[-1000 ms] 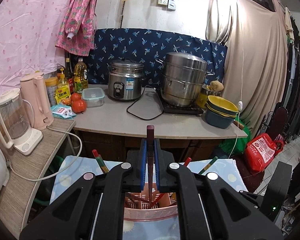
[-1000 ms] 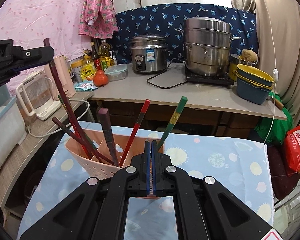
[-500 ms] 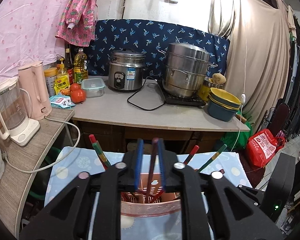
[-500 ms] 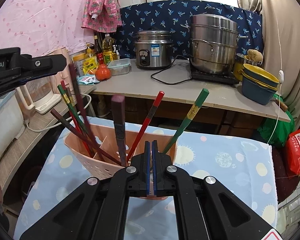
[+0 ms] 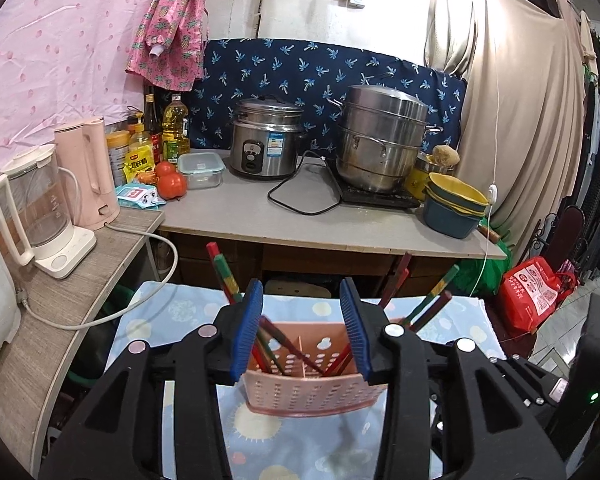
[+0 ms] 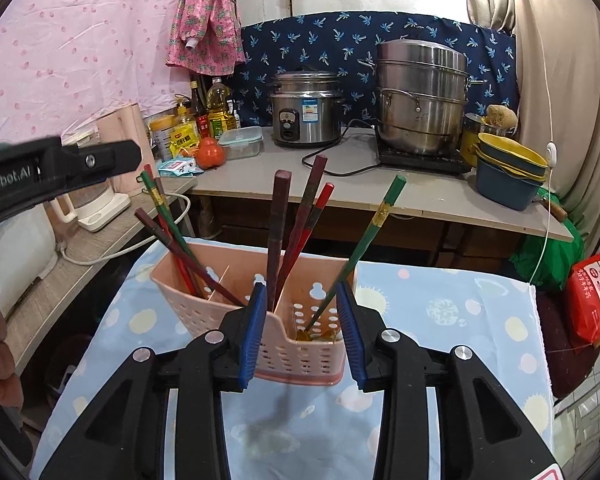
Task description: Organize utensils
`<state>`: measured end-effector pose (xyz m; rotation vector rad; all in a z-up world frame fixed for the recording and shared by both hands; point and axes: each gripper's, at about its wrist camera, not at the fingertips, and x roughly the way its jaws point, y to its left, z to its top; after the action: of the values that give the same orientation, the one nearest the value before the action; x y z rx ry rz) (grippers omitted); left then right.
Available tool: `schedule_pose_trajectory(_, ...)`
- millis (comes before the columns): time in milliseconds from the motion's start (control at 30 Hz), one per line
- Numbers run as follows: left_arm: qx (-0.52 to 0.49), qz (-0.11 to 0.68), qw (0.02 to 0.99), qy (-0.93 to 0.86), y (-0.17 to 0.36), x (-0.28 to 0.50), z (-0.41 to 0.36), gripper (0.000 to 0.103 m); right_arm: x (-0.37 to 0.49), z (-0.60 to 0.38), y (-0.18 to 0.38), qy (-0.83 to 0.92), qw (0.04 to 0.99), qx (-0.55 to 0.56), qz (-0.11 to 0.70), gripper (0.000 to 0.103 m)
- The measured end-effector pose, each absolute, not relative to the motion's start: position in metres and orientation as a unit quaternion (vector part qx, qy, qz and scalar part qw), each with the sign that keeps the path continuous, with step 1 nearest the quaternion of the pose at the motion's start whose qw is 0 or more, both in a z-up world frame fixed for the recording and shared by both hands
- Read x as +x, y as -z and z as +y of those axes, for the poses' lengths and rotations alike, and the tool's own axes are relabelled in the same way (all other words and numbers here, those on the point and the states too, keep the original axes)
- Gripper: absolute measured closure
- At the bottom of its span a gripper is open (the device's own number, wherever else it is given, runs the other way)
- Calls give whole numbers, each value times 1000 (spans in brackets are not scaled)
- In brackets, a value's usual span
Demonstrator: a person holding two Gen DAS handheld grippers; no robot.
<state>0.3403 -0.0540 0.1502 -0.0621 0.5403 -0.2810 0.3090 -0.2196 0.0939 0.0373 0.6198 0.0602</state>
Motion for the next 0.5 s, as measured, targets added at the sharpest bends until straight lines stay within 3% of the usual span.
schedule_pose_trajectory(233, -17, 278, 952, 127, -139, 314, -45, 63, 278, -215, -101, -34, 952, 29, 302, 56)
schedule_pose_trajectory(367, -9, 283, 952, 118, -135, 294, -42, 51, 257, -208, -105, -32, 951, 34, 305, 51)
schedule_pose_trajectory(500, 3, 284, 952, 115, -129, 271, -43, 49, 235, -201, -108, -22, 953, 28, 301, 48)
